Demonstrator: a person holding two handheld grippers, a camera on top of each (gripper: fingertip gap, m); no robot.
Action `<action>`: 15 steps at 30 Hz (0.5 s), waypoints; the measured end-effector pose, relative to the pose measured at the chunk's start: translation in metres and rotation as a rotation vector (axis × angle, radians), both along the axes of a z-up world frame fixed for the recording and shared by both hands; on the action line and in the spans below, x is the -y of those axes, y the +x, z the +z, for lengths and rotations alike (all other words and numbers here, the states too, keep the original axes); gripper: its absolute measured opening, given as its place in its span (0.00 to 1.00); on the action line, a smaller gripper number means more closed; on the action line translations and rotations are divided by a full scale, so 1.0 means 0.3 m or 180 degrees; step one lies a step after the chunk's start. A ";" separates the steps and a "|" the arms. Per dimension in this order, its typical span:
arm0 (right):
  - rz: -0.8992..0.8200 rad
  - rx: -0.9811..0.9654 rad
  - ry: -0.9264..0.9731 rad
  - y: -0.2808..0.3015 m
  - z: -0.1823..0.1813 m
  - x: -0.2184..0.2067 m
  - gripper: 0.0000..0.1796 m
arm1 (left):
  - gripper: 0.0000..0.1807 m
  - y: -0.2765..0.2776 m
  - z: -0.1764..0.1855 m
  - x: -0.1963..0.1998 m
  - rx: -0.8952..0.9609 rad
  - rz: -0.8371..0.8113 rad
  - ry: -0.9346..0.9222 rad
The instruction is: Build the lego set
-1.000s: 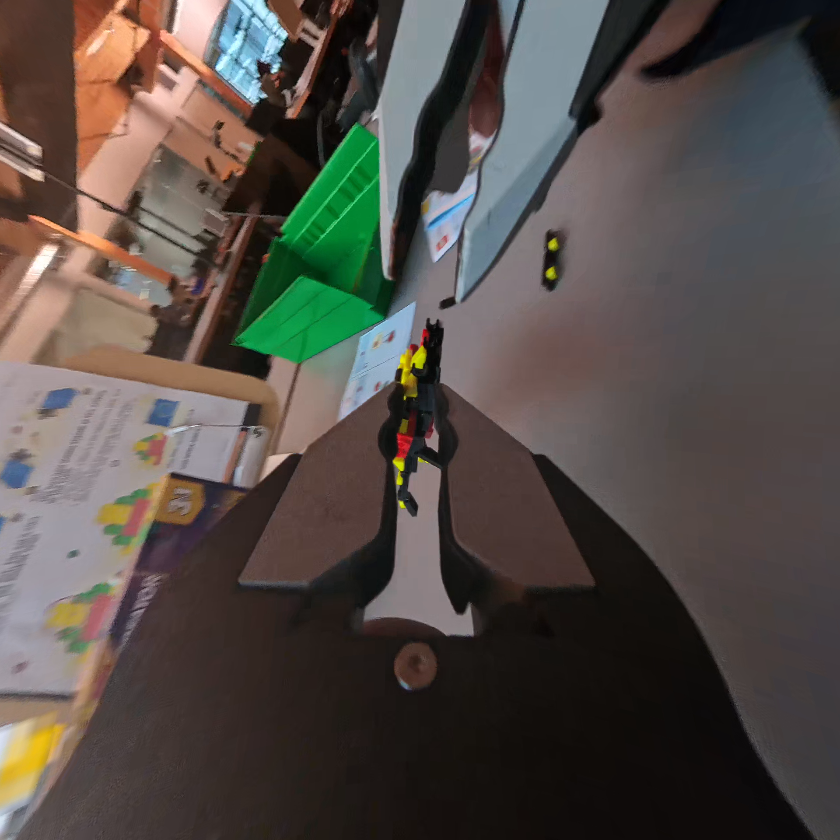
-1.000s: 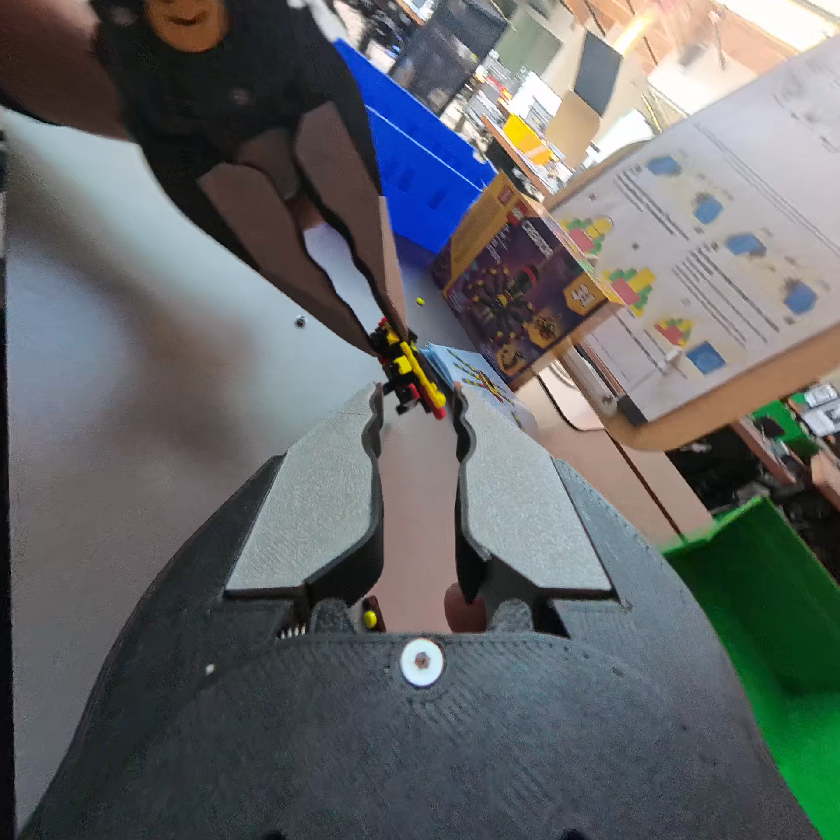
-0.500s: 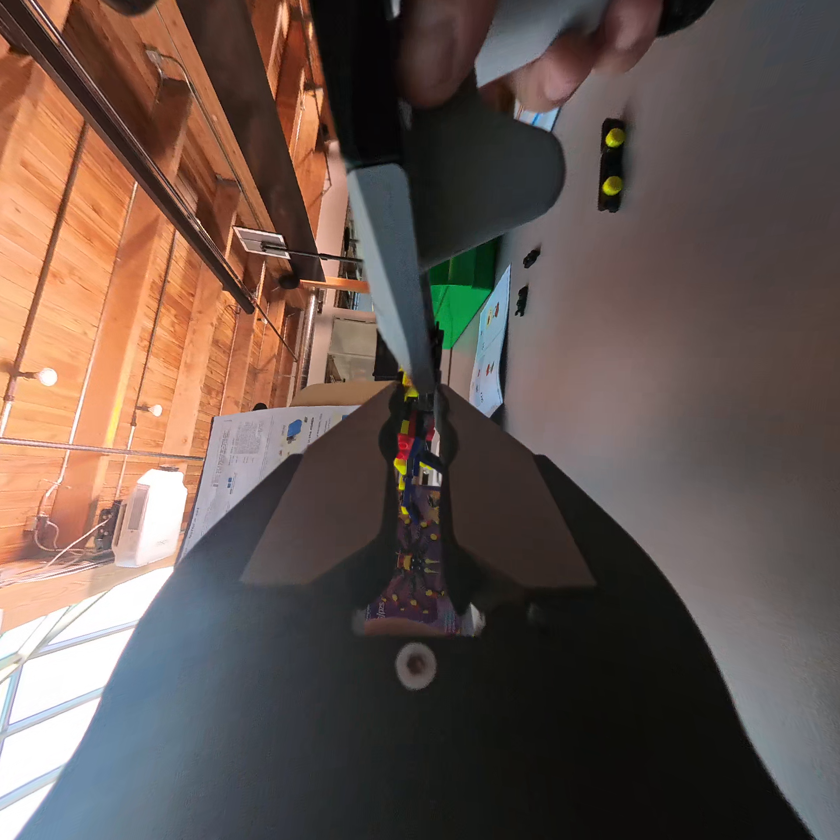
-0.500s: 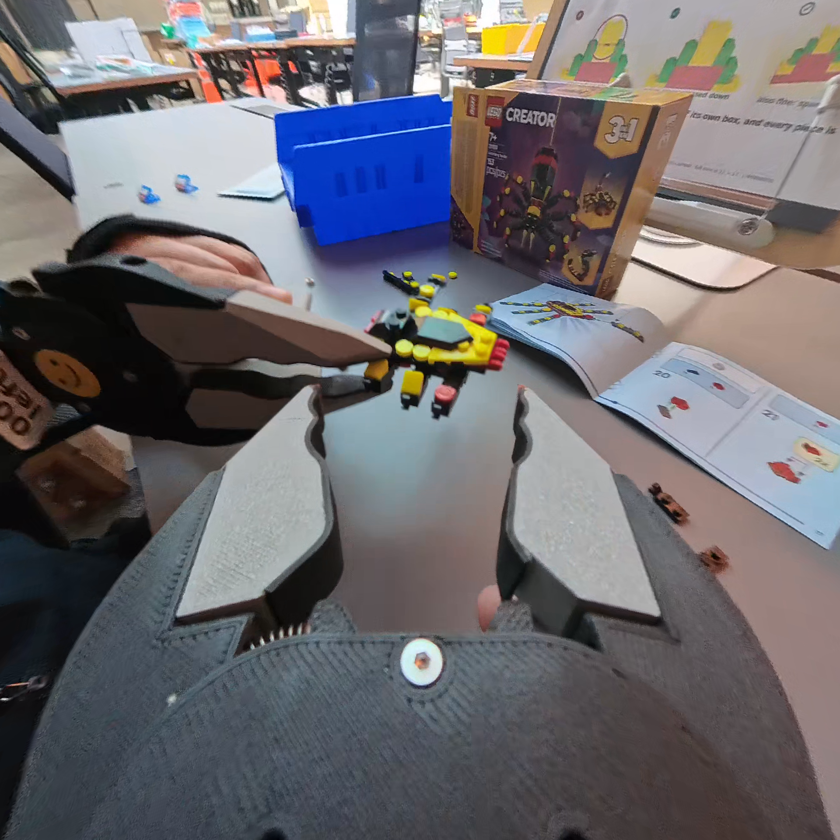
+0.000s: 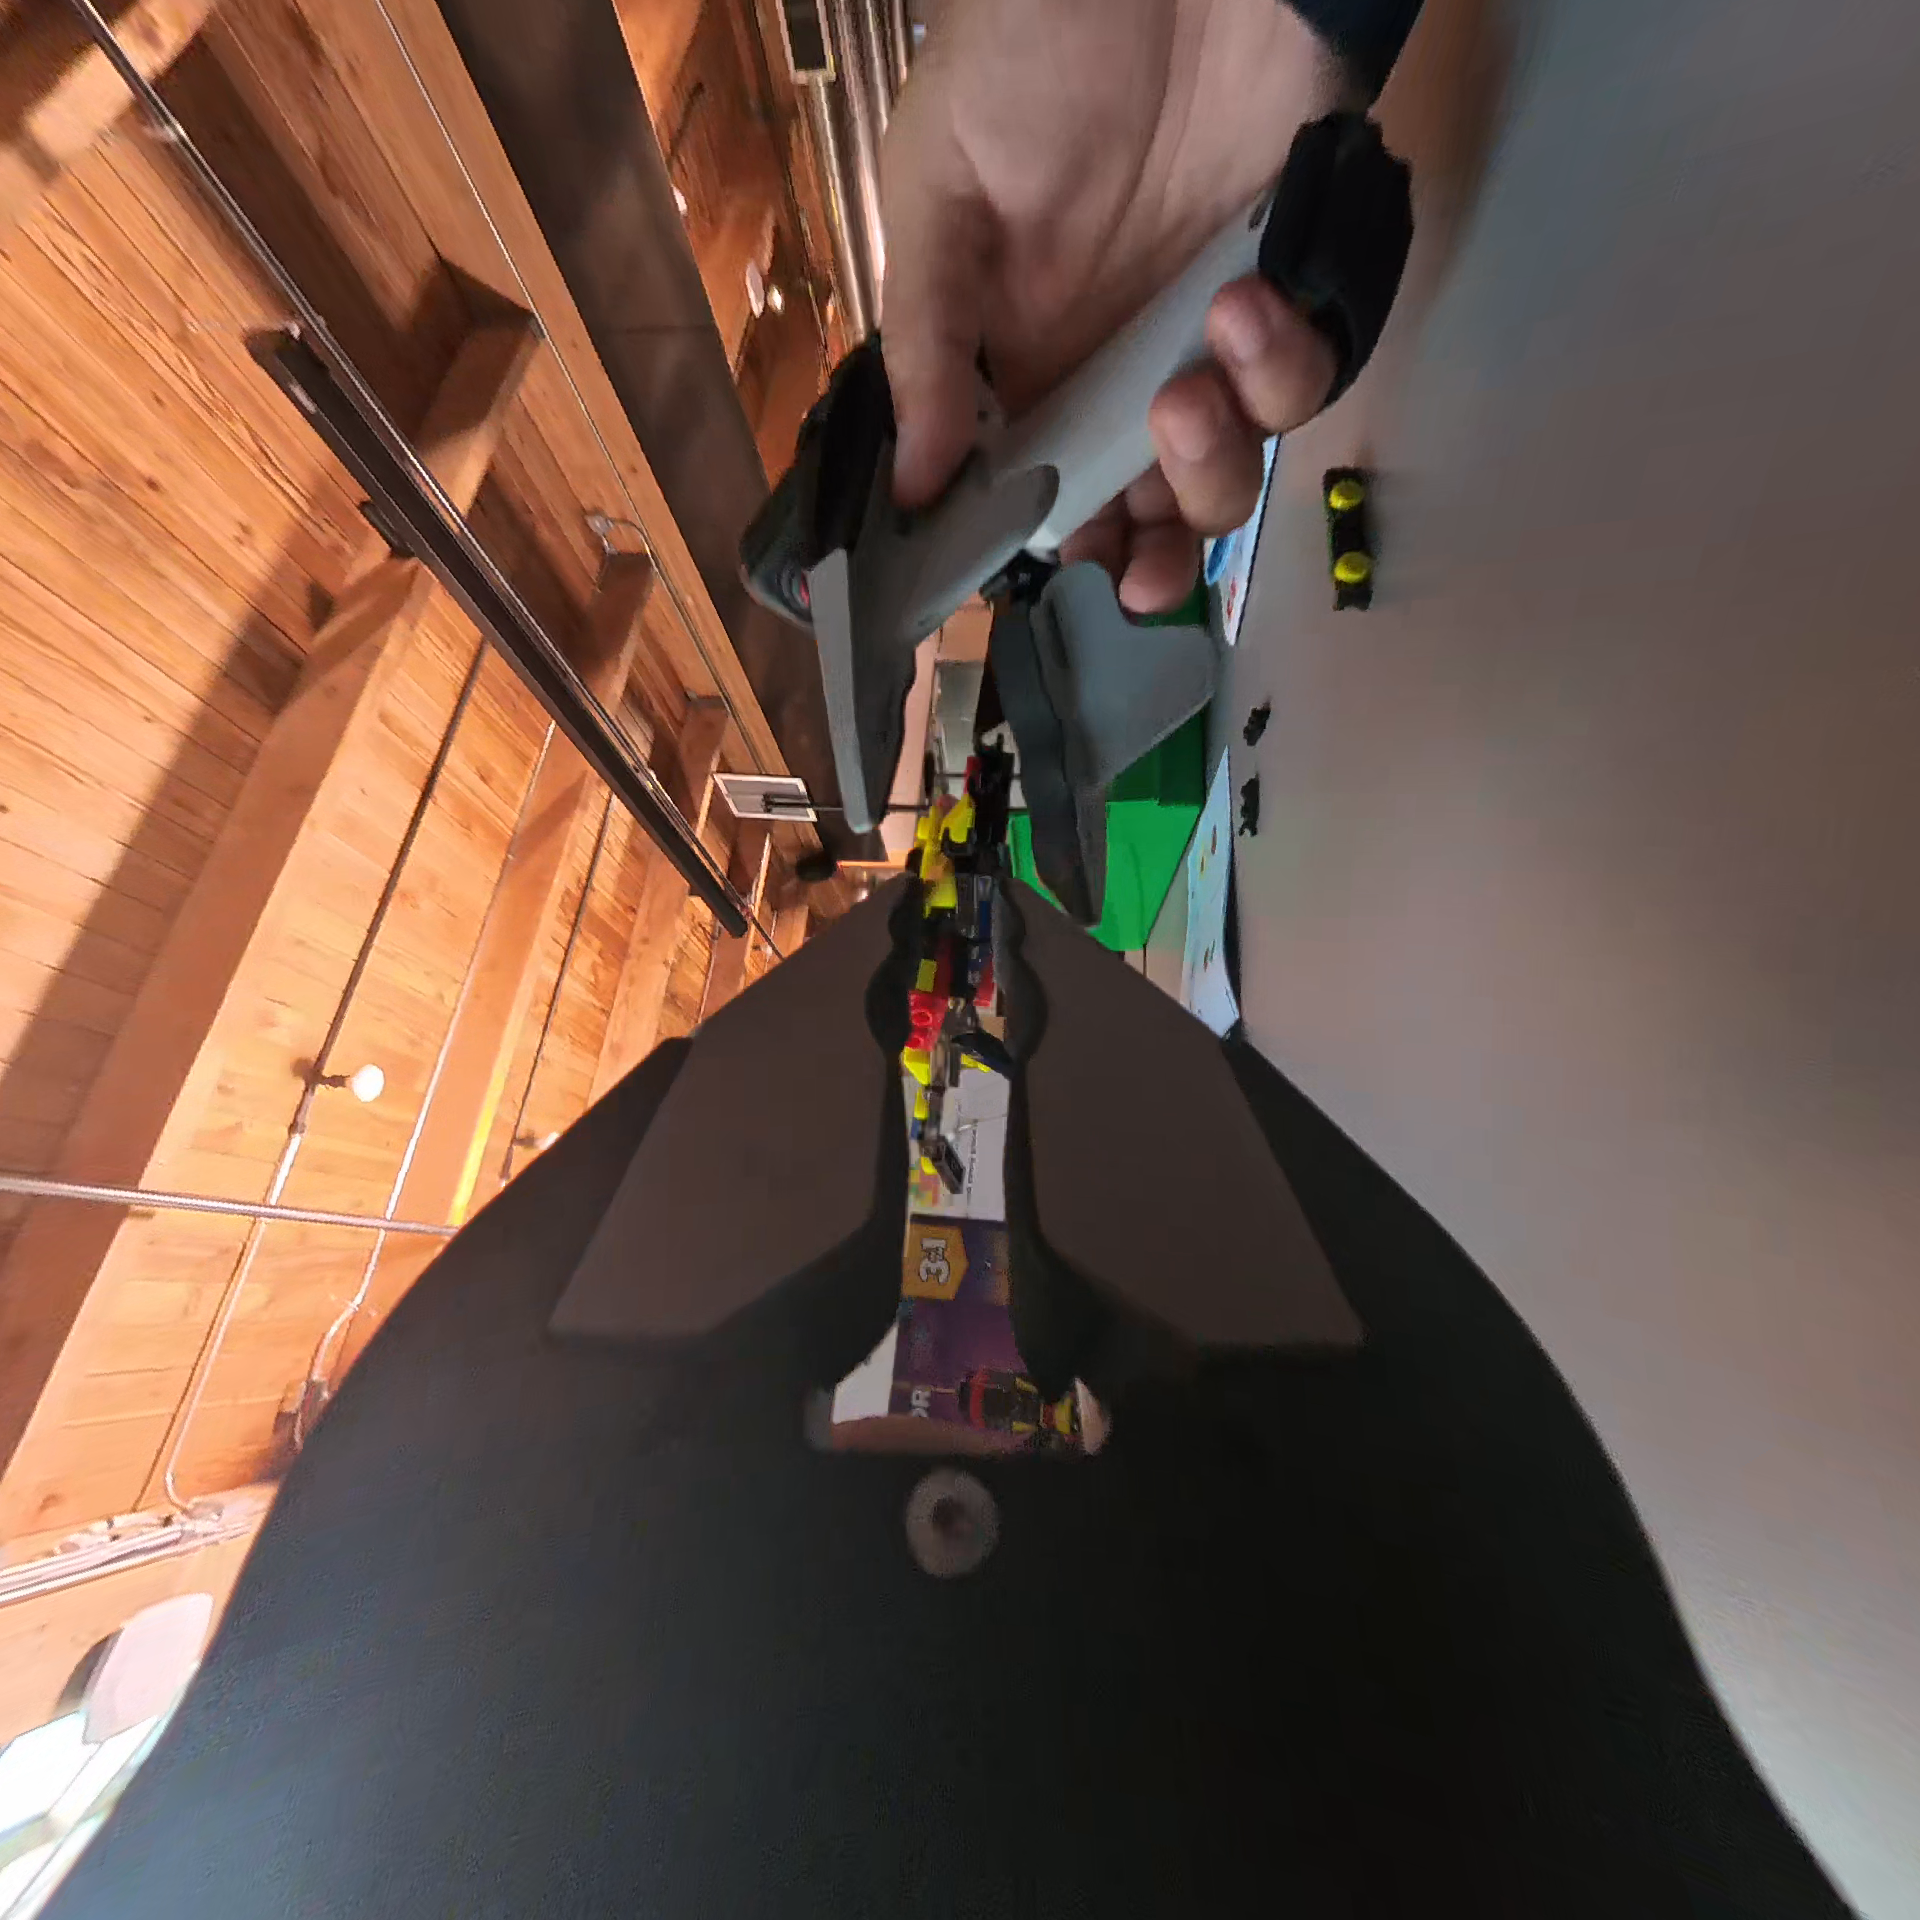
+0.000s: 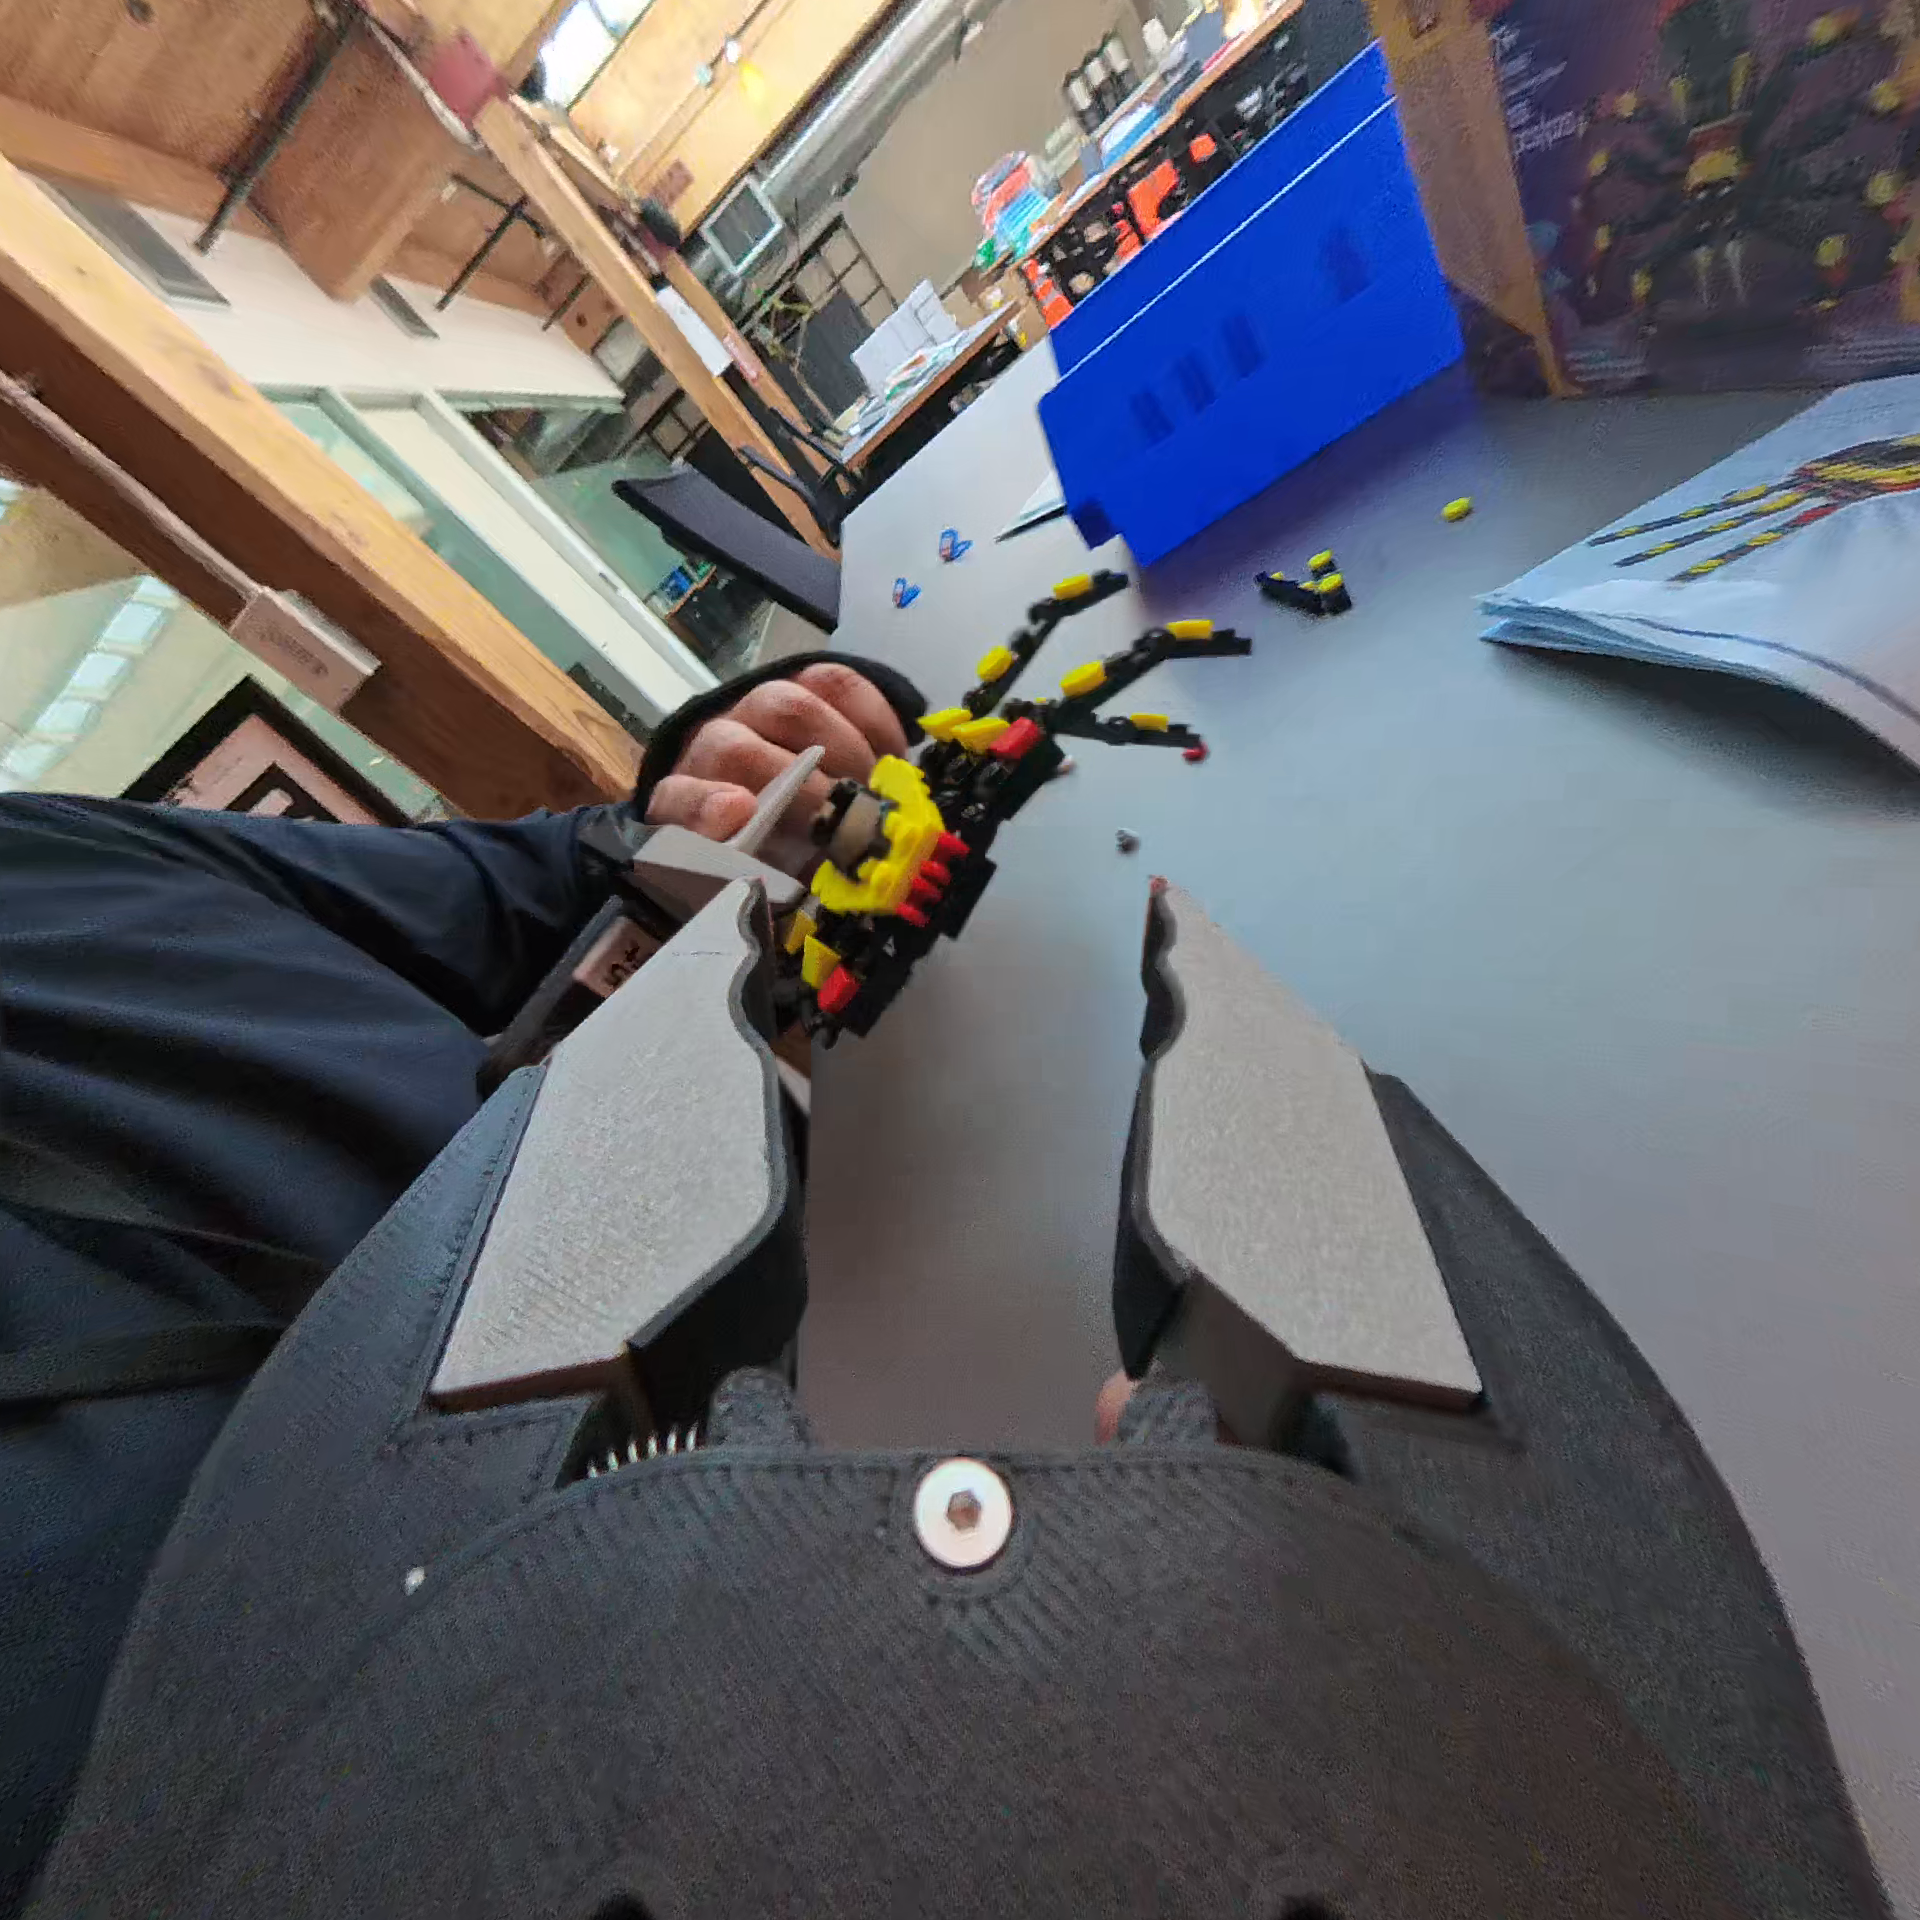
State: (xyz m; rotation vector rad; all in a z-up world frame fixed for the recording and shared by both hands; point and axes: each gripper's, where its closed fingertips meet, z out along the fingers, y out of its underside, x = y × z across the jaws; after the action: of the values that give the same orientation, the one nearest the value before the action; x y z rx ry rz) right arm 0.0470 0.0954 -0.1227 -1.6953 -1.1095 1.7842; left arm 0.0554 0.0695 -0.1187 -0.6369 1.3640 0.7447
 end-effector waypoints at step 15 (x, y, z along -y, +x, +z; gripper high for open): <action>0.0453 0.0058 -0.0607 -0.012 -0.026 0.020 0.14 | 0.26 -0.052 0.020 -0.035 0.0249 0.0049 0.0025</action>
State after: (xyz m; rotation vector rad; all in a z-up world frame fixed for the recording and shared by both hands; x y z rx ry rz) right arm 0.0435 0.0894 -0.1305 -1.7829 -1.1237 2.0231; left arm 0.0398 0.0799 -0.1127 -0.6643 1.2852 0.7300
